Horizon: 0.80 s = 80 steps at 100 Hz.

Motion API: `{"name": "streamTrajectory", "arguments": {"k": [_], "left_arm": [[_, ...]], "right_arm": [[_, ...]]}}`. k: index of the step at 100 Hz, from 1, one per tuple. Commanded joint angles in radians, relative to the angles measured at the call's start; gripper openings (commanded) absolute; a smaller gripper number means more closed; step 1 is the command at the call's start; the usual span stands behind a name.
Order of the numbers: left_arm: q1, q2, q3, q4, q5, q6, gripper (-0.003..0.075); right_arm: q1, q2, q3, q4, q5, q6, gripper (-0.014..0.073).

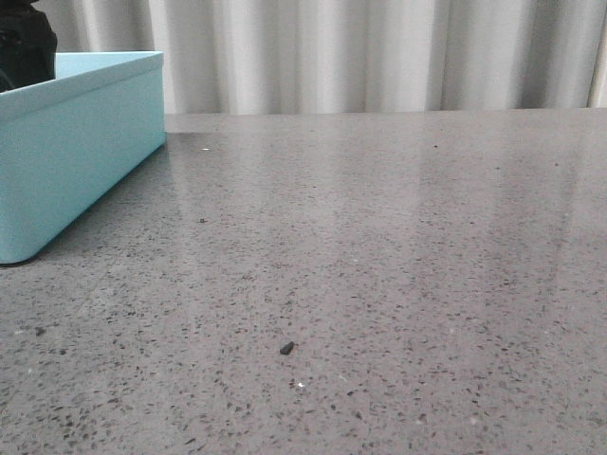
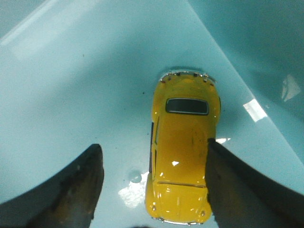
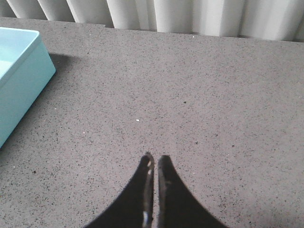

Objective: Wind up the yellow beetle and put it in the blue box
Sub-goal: 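Lower the car into the blue box and open the left gripper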

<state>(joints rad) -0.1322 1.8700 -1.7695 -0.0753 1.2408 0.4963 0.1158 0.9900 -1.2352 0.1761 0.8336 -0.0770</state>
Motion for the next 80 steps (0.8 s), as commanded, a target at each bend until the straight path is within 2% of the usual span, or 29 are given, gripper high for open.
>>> {"name": "streamTrajectory", "arguments": {"k": [1,28,37,49,61,80], "left_arm": [[0.003,-0.083,-0.033,-0.018,-0.007,-0.015,0.0403],[0.003,-0.197,-0.033,-0.036,-0.062,-0.015,0.0323],[0.003,-0.234,-0.033,-0.078,-0.062,-0.015,0.0272],[0.003,-0.277,-0.033,-0.129,-0.062,-0.015,0.015],[0.003,-0.307,-0.033,-0.173,-0.055,-0.015,-0.0022],[0.003,-0.349,-0.031,-0.241,-0.045,-0.015,-0.0021]], "right_arm": [[-0.001,-0.018,-0.026,0.003,-0.082,-0.005,-0.0061],[-0.001,-0.018,-0.026,0.003,-0.082,-0.005,-0.0061],[-0.001,-0.018,-0.026,0.001,-0.082,-0.005,-0.0061],[-0.001,-0.018,-0.026,0.001,-0.082,-0.005,-0.0061],[-0.001,-0.018,-0.026,0.001,-0.069,-0.005,-0.0061],[-0.001,-0.018,-0.026,0.001,-0.036,-0.005,-0.0061]]}}
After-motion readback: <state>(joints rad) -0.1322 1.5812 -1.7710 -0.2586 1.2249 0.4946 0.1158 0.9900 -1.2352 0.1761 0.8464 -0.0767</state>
